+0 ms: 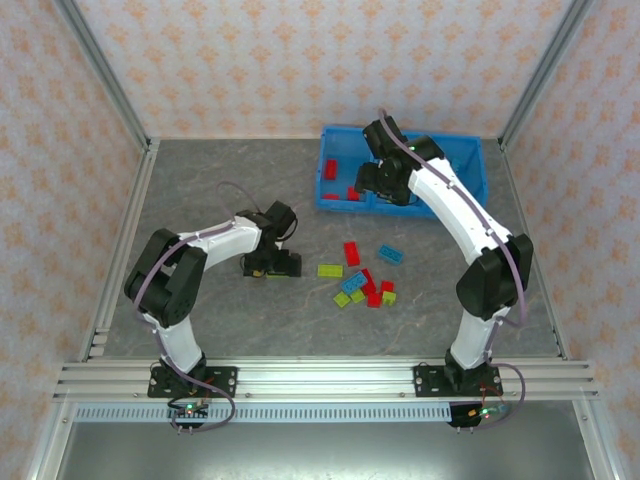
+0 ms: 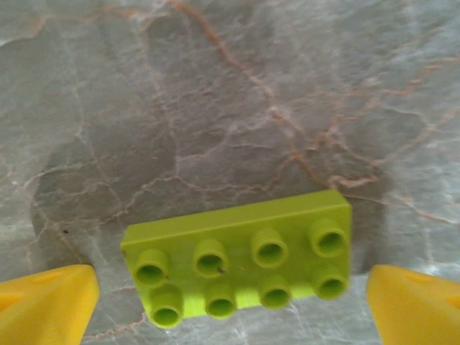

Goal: Sort the legos into containers by color

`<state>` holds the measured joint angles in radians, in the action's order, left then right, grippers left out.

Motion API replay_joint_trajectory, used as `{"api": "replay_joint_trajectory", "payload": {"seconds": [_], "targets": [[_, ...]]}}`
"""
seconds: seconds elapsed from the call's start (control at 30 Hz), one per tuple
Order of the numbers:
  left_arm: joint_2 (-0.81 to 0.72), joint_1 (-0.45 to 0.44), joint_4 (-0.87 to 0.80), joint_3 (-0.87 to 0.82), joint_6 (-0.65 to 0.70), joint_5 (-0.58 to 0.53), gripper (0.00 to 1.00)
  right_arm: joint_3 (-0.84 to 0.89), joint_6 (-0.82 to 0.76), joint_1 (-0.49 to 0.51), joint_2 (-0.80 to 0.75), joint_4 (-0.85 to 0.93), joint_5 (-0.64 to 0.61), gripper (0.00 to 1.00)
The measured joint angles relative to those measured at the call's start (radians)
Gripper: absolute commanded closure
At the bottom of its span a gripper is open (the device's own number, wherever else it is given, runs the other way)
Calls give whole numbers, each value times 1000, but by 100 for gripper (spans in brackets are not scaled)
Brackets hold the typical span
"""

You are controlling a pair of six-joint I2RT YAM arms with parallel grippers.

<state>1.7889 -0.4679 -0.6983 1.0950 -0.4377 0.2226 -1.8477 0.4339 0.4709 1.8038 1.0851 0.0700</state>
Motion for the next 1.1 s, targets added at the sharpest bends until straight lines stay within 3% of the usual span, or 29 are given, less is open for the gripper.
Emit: {"api": "replay_joint_trajectory", "payload": {"seconds": [0.2,0.73,0.97,1.1], "targets": [[8,8,-14,0,-5,-39,30,55,1,2,-55,0,0,23],[-20,-1,-27,26,68,-24,35,351,24,5,-342,-27,92,22],[-45,-95,-59,376,98,-8,35,429,123,6,-466,-42,-51,19],[54,-172,-49,670,90,-3,35,451,208,0,-511,-45,-187,19]]}}
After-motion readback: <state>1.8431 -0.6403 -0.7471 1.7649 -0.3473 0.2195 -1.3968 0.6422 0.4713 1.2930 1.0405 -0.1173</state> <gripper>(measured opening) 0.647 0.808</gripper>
